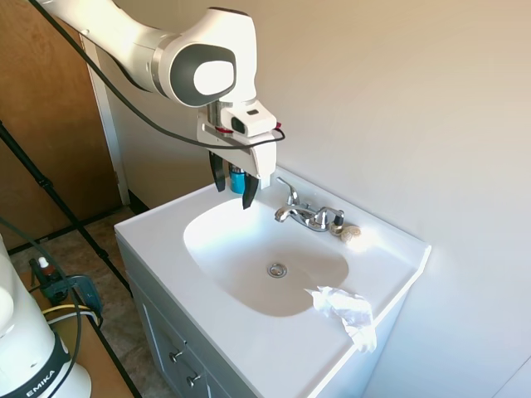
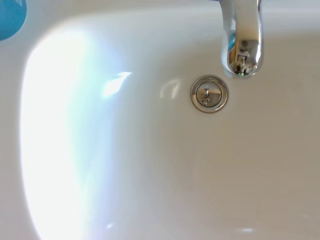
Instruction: Throw the tissue in the trash bin
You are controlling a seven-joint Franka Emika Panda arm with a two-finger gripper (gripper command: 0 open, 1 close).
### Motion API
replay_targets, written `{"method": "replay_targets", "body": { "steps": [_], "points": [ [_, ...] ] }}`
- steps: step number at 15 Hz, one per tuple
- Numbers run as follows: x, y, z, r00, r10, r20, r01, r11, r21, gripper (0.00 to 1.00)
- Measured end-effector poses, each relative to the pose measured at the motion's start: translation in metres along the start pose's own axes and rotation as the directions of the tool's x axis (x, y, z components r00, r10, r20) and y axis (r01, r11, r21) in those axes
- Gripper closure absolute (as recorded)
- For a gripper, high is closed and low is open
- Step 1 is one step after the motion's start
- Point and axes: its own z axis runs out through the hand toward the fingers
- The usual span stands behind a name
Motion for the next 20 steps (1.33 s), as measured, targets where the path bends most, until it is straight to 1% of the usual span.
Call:
{"method": "replay_targets", "body": {
  "steps": [2, 4, 6, 9, 11, 14, 16, 18, 20],
  "points": [
    [0.002, 0.002, 0.0, 1.0, -0.001, 0.002, 0.001, 1.0, 0.003, 0.0],
    [0.015, 0.009, -0.005, 1.0, 0.031, -0.005, -0.031, 0.999, 0.021, 0.0],
    [0.038, 0.022, -0.011, 0.996, 0.085, -0.016, -0.084, 0.995, 0.046, 0.0],
    [0.077, 0.046, -0.007, 0.982, 0.185, -0.032, -0.182, 0.98, 0.074, 0.0],
    [0.103, 0.064, 0.004, 0.966, 0.257, -0.037, -0.253, 0.964, 0.079, 0.0],
    [0.144, 0.096, 0.021, 0.932, 0.36, -0.045, -0.355, 0.931, 0.088, 0.0],
    [0.166, 0.111, 0.034, 0.913, 0.406, -0.046, -0.402, 0.912, 0.082, 0.0],
    [0.186, 0.125, 0.049, 0.888, 0.457, -0.051, -0.453, 0.888, 0.077, 0.0],
    [0.204, 0.136, 0.063, 0.867, 0.495, -0.054, -0.491, 0.868, 0.065, 0.0]
  ]
}}
